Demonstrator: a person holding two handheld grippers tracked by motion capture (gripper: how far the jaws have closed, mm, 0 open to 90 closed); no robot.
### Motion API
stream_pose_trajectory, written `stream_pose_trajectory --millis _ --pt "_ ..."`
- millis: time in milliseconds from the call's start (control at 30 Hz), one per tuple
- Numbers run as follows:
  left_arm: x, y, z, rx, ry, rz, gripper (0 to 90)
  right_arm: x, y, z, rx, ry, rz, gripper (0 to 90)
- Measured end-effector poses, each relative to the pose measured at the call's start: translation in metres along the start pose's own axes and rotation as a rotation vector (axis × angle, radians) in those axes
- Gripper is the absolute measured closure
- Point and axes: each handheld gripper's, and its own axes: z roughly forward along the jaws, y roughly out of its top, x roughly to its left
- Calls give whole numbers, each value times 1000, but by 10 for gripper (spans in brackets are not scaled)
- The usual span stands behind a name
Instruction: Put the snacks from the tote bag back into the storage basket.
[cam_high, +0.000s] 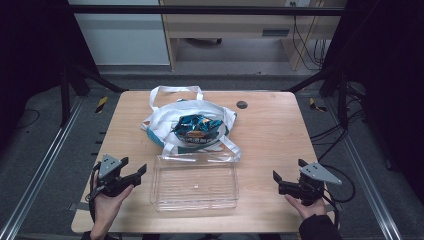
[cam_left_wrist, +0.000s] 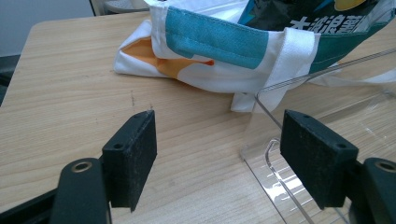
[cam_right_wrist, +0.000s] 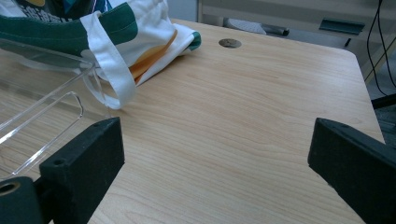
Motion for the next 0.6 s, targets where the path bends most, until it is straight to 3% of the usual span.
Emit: stream_pose_trajectory --millis 600 --pt "2 6 0 -24 -5 -35 278 0 -1 2 12 2 -3 40"
